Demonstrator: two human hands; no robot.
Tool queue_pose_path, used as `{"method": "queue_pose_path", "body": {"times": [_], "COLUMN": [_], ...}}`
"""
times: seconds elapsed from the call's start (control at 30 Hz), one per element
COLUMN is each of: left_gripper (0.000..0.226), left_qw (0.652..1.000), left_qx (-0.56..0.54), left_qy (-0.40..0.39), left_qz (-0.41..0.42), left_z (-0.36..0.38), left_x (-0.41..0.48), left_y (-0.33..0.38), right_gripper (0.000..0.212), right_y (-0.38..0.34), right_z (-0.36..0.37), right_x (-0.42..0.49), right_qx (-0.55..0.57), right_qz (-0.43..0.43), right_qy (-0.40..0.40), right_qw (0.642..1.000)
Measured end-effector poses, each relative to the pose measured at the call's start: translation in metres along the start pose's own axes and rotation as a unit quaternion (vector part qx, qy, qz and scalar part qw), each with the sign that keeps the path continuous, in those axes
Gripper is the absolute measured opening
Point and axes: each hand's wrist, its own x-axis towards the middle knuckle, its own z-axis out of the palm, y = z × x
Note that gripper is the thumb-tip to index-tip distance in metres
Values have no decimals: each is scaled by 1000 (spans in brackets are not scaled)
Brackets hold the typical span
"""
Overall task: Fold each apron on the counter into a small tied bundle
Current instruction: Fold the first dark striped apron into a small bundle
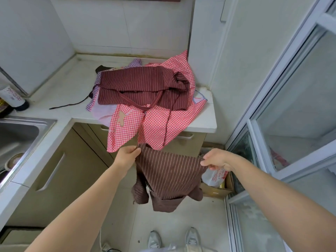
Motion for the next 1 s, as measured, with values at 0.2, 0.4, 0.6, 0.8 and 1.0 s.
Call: {"method": "queue_pose_path", "body": {"times": [0.2,0.4,0.6,0.8,1.0], "left_gripper": [18,16,18,33,17], "left_qw": [987,962,873,944,977], "left_qx": [-59,85,305,274,88], "left_qy": [111,143,-277,-82,166], "left_qz": [100,217,-263,-162,104], "left_z": [-8,-2,-24,-27,-31], "left_x": [21,28,-1,25,40], "left_y": [40,24,-92,-71,-39], "right_gripper": [15,13,43,35,25], "right_y": [-52,-68,11,-7,-40], "right_z": [-14,1,60,49,39], "right_x": [3,7,3,19,20], "right_qx": [150,96,-224,-152,37], "right_qz": [-244,-349,111,-54,-256], "right_qy": [286,307,-314,-8,301], "right_qw": [914,880,916,987,918]}}
